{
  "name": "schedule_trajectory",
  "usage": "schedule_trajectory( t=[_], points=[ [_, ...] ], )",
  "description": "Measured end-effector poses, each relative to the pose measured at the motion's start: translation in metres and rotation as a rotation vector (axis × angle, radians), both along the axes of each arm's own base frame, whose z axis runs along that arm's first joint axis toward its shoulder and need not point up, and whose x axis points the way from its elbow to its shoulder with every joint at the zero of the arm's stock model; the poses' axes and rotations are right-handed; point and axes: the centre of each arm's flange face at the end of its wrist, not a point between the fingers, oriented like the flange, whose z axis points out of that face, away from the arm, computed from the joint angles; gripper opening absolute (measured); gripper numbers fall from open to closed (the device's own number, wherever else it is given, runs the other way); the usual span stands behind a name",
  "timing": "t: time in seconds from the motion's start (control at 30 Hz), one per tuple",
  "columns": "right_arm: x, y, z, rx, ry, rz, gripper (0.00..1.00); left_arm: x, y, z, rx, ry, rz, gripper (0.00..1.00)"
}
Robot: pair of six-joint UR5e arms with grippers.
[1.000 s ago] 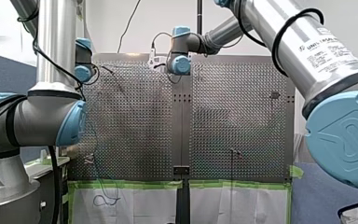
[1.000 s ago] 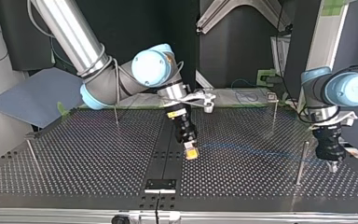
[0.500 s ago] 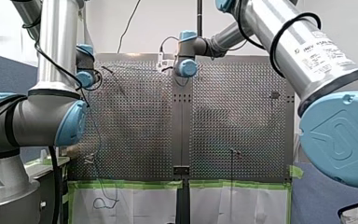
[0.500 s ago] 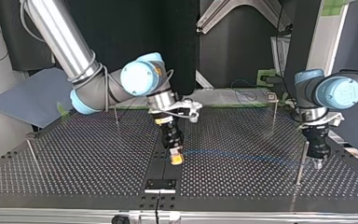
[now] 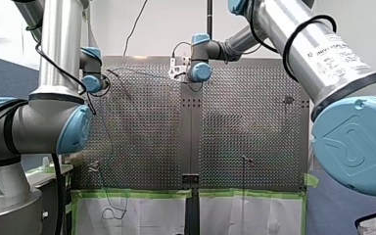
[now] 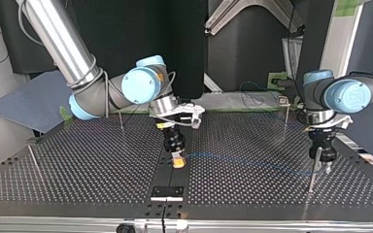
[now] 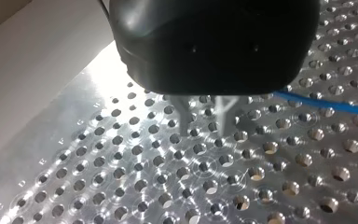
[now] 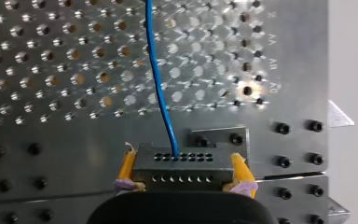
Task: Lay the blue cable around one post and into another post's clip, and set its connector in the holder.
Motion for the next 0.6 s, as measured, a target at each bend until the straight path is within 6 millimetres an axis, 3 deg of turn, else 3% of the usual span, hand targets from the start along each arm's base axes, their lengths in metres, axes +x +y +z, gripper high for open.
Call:
schedule_trajectory(
  t=[0.6],
  points=[
    [-0.022,-0.008,-0.056,0.058,0.031,-0.071,0.0,-0.004,-0.011,-0.008,-0.016,0.058,-0.028,1.0]
  ],
)
